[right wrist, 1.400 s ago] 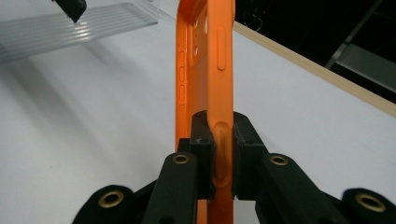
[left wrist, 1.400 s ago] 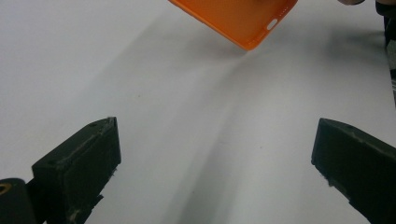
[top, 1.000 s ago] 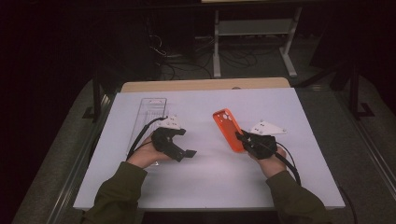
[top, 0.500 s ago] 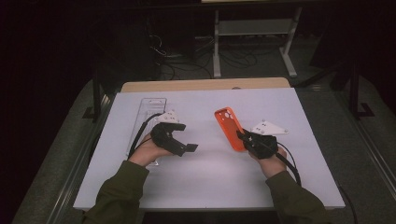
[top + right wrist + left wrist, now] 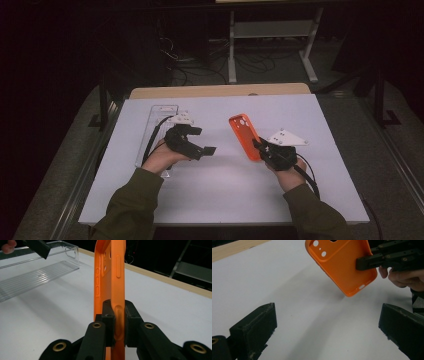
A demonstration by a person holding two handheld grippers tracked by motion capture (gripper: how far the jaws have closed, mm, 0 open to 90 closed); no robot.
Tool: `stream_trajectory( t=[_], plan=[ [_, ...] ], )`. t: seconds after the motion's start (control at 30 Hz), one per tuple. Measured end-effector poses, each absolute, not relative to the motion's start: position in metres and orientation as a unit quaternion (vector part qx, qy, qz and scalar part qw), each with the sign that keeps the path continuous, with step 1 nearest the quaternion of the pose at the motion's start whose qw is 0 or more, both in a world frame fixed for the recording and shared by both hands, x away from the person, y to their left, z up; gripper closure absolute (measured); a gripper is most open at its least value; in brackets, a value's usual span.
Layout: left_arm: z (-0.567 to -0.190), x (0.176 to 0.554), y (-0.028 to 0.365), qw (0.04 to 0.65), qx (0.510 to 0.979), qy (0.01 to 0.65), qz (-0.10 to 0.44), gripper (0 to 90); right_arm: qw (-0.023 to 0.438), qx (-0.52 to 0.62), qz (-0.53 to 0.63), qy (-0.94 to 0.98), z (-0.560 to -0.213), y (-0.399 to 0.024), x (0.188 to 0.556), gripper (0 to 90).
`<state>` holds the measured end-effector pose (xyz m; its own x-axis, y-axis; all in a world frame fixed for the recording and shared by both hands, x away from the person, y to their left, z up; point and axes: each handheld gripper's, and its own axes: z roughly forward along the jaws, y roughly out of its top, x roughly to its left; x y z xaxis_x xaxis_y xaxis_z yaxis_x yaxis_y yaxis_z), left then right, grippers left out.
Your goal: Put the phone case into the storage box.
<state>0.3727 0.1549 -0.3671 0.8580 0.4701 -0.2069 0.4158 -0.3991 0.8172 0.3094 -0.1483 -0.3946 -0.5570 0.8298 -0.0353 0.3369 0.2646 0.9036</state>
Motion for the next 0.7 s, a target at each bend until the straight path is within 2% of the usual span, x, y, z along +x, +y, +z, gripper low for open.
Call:
stream_trajectory(
  t=[0.7],
  plan=[
    [-0.363, 0.388, 0.135, 0.497, 0.821, 0.278, 0.033, 1.2, 0.259, 0.378, 0.482, 0.747, -0.391, -0.132, 0.301, 79.6]
  ],
)
